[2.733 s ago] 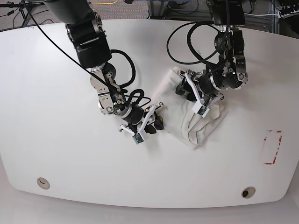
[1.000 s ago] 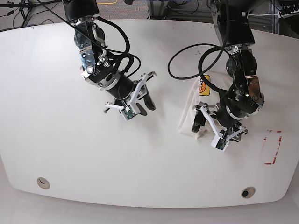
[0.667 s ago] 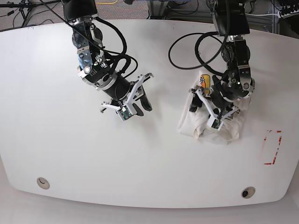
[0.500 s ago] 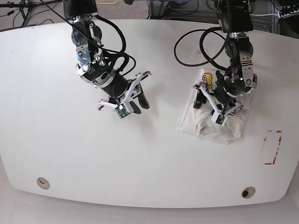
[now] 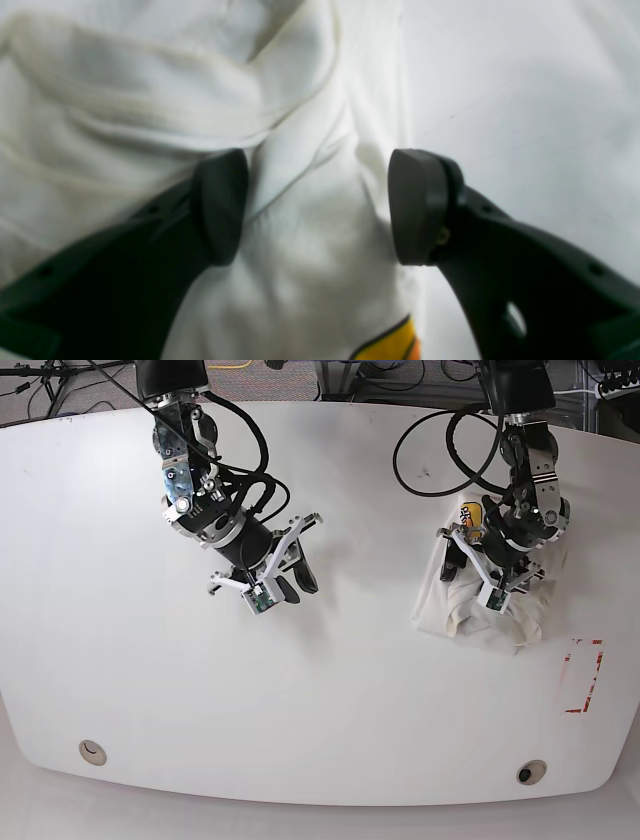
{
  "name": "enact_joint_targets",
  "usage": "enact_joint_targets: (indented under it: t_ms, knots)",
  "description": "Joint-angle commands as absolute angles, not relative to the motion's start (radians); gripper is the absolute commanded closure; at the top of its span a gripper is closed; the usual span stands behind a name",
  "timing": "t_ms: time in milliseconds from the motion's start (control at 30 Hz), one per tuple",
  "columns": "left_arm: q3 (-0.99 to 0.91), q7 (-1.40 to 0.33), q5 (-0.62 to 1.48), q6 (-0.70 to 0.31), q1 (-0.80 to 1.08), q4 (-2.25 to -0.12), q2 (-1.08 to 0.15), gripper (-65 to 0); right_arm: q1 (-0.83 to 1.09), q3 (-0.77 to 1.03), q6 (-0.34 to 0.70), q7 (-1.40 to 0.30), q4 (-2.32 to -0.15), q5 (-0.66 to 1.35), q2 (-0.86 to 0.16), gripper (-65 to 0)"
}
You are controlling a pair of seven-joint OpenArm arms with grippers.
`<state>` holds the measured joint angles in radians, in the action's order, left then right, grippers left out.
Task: Fold the T-shirt properly
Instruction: 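Grasp the folded shirt with the left gripper and drag it to the table edge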
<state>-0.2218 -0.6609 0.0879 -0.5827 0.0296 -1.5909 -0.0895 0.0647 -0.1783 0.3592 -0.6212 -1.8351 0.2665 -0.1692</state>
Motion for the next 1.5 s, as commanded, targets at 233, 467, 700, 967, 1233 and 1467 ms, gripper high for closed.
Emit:
enact_joint_targets:
  t_ms: [233, 467, 700, 967, 1233, 1467]
  knots:
    - [-0.275, -0.673, 0.108, -0.599, 0.007, -1.730, -0.093, -40.3, 0.048, -0.179, 0.361, -0.591, -1.853, 0.277, -0.171, -16.5]
    - [-0.378, -0.671, 0.107, -0.604, 0.002, -1.685, -0.096, -40.3, 0.050, -0.179, 0.361, -0.591, -1.851, 0.280, -0.171, -16.5]
    - [-0.375, -0.641, 0.108, -0.604, 0.002, -1.564, -0.148, -40.3, 0.051, -0.179, 0.361, -0.591, -1.851, 0.280, -0.171, -16.5]
    - [-0.374, -0.641, 0.107, -0.604, -0.022, -1.357, -0.168, -40.3, 0.051, -0.179, 0.361, -0.591, -1.851, 0.280, -0.171, -16.5]
    - [-0.383, -0.642, 0.108, -0.605, -0.033, -1.191, -0.282, -40.3, 0.051, -0.179, 0.361, -0.591, -1.854, 0.282, -0.171, -16.5]
    - [-0.387, -0.642, 0.110, -0.673, -0.027, -1.122, -0.418, -40.3, 0.051, -0.179, 0.361, -0.591, -1.862, 0.283, -0.170, -16.5]
